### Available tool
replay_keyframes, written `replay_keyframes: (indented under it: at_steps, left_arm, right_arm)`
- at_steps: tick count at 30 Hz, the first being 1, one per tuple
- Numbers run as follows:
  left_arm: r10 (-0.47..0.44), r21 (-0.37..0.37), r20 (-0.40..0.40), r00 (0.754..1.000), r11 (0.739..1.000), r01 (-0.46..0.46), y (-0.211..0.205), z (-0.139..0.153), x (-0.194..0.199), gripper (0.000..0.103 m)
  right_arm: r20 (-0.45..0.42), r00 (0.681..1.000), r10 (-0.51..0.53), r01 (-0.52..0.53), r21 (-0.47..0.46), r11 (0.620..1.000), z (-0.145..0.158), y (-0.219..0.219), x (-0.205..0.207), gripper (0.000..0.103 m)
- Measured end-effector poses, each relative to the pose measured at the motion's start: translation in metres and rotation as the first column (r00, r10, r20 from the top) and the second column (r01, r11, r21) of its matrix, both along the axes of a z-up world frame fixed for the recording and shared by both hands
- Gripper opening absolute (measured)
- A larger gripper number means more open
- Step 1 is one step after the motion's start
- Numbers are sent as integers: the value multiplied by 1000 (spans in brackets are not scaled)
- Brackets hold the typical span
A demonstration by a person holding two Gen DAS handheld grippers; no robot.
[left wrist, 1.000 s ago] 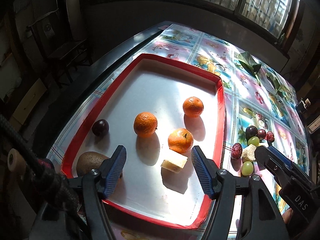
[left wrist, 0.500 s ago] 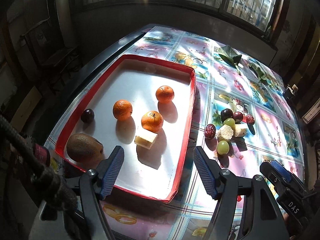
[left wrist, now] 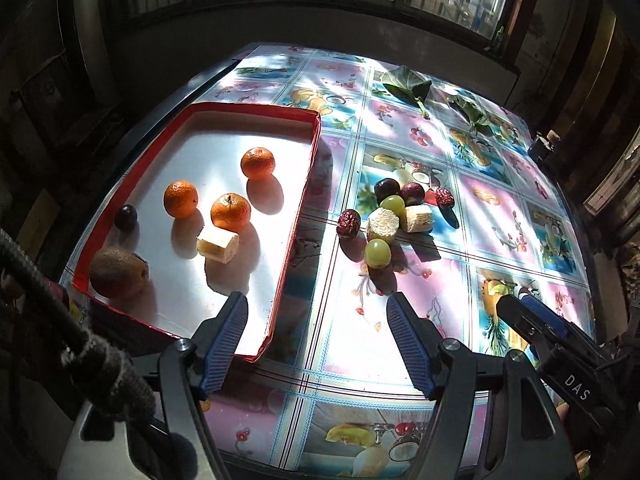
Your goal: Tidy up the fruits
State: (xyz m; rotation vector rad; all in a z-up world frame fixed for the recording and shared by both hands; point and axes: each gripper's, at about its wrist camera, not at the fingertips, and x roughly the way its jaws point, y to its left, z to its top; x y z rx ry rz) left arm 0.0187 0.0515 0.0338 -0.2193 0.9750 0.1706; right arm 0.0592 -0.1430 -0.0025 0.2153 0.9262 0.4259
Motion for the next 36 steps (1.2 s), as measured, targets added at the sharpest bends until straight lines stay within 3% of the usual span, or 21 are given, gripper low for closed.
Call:
replay_keyframes:
  at_steps: [7, 26, 36]
  left_arm:
    - [-60, -81, 17, 998, 995, 61, -9, -3, -2, 72]
    - [-75, -123, -35, 997, 990, 71, -15, -22, 17, 72]
    - [-85, -170, -80, 993, 983, 70, -15, -44, 52, 70]
  right_arm:
    - [2, 1000, -19, 19, 5, 1000, -2, -10, 0, 61]
    - [-20, 1000, -21, 21, -3, 1000, -13, -10, 16, 61]
    - [-13, 1000, 19, -20, -100, 995, -22, 17, 80, 60]
